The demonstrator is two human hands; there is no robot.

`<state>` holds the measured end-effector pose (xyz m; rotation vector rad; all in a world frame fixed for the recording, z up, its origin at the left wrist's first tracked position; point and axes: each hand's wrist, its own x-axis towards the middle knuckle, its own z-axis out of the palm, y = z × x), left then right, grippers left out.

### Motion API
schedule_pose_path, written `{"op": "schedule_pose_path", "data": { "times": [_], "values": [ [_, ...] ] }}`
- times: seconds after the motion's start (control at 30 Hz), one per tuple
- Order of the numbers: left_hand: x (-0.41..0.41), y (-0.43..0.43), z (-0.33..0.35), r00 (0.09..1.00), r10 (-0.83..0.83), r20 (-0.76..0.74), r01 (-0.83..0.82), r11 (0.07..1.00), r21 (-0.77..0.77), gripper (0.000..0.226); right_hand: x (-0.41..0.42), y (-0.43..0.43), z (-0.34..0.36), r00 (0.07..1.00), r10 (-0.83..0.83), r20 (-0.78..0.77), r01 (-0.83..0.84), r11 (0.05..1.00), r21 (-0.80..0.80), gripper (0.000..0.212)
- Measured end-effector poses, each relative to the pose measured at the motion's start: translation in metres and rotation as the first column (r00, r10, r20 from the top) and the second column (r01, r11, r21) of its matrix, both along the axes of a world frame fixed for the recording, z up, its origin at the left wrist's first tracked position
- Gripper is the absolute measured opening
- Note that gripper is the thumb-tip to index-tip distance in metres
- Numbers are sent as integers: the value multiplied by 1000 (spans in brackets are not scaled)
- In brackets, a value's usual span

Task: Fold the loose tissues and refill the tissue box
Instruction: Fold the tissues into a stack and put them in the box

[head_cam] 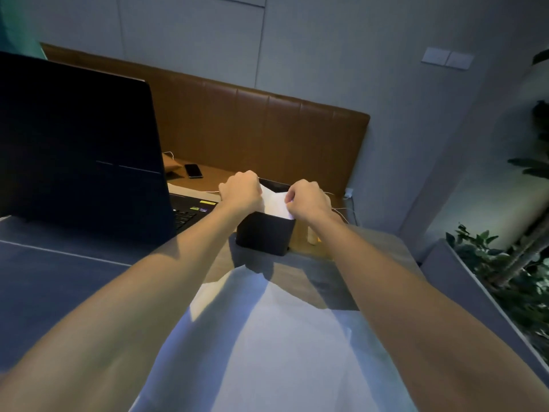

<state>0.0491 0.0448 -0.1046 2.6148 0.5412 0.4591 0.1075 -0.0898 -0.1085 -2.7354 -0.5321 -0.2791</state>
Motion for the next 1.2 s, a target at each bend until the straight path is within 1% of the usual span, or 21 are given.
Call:
{"op": "schedule_pose_path", "data": {
  "times": [0.1,0.2,0.33,0.53,0.63,0.7,0.8,0.9,1.07,1.13,1.2],
  "values": [
    [4,-2,-1,997,-21,-68,28,995,94,24,5,5,-2,1000,9,-9,-10,997,-76,16],
    [8,-1,1,993,-37,-114,54,986,156,30,9,9,0,999,45,-23,-48,986,-162,19],
    [11,-2,2,983,-70,-172,109,968,228,25,11,10,0,994,72,-88,-90,971,-219,21],
    [16,-1,-5,968,-106,-228,167,950,265,21,10,11,1,986,130,-109,-158,935,-316,22],
    [16,-1,-6,959,-127,-254,192,949,251,23,8,10,2,987,135,-87,-156,935,-319,21],
    [12,-1,-3,972,-131,-196,181,948,262,25,5,7,3,990,131,-51,-140,948,-284,21],
    [5,-2,0,987,-158,-15,154,931,332,26,-1,1,4,990,127,60,-115,977,-177,18],
    [-10,-9,7,975,-207,76,175,937,302,21,-15,-8,7,979,141,148,-128,987,-96,20],
    [-49,-35,16,941,-307,143,256,921,294,20,-51,-26,16,974,177,140,-170,984,-61,20],
    [-65,-47,17,939,-321,119,277,917,287,20,-69,-35,20,970,192,149,-184,981,-66,22],
    [-85,-59,18,944,-323,62,295,915,277,21,-86,-42,19,973,203,106,-197,978,-63,26]
  ]
}}
